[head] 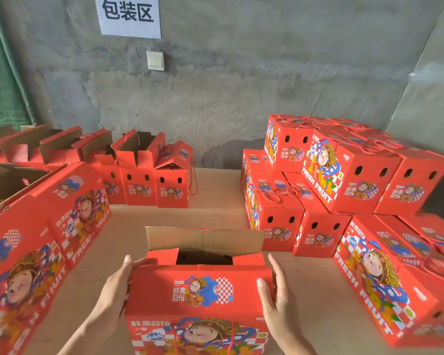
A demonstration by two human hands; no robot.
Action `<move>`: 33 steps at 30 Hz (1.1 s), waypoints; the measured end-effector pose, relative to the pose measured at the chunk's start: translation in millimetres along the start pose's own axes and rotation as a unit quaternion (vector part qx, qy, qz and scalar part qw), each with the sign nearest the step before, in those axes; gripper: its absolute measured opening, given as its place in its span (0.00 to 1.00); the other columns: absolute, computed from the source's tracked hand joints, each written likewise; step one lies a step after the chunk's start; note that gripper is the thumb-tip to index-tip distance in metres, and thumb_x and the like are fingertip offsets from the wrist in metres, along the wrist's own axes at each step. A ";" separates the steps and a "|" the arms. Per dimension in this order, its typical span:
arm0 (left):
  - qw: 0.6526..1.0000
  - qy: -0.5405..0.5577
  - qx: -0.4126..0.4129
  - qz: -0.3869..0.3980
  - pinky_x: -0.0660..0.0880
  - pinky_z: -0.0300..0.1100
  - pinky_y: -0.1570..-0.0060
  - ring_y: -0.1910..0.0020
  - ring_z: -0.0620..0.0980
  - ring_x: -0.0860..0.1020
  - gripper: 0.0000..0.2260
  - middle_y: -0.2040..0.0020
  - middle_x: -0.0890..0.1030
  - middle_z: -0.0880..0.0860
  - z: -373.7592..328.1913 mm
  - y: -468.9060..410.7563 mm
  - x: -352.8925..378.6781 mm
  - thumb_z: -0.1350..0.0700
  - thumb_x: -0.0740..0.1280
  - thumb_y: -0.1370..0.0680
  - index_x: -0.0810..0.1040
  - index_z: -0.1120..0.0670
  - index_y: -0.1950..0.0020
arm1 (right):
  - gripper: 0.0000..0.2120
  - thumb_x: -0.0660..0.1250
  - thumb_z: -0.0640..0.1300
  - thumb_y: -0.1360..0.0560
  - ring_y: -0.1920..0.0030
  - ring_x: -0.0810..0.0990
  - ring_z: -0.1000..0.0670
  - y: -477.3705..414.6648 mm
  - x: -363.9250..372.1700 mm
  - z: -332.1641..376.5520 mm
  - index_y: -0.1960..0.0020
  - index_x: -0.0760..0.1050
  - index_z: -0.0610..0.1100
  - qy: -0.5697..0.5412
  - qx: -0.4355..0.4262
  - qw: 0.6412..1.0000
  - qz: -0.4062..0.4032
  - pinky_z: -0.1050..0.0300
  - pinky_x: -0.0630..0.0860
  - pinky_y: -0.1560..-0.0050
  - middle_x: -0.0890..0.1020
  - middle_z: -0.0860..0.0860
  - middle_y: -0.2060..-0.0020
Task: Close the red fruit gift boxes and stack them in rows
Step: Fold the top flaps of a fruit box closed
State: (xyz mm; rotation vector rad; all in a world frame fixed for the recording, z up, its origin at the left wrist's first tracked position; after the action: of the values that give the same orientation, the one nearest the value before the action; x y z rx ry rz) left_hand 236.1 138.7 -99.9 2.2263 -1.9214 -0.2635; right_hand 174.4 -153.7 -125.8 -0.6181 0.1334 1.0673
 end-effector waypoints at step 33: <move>0.939 -0.282 0.169 -0.099 0.70 0.44 0.63 0.61 0.54 0.76 0.15 0.62 0.79 0.55 19.7 -12.3 11.5 0.53 0.59 0.19 0.77 0.61 0.57 | 0.07 0.68 0.33 0.27 0.57 0.75 0.48 -35.9 7.1 -3.6 0.60 0.78 0.29 0.108 0.007 0.994 -0.001 0.65 0.65 0.58 0.77 0.43 0.56</move>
State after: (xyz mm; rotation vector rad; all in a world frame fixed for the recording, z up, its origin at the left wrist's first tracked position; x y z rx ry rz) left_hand 244.5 128.6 -122.2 2.8153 -2.1340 -0.7198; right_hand 209.0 -162.0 -116.9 -0.7189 0.3274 0.9944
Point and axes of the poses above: each hand's wrist, its own y-axis away from the middle knuckle, its own x-axis out of the palm, z = x × y, the point moved 1 cm from there along -y, towards the middle knuckle
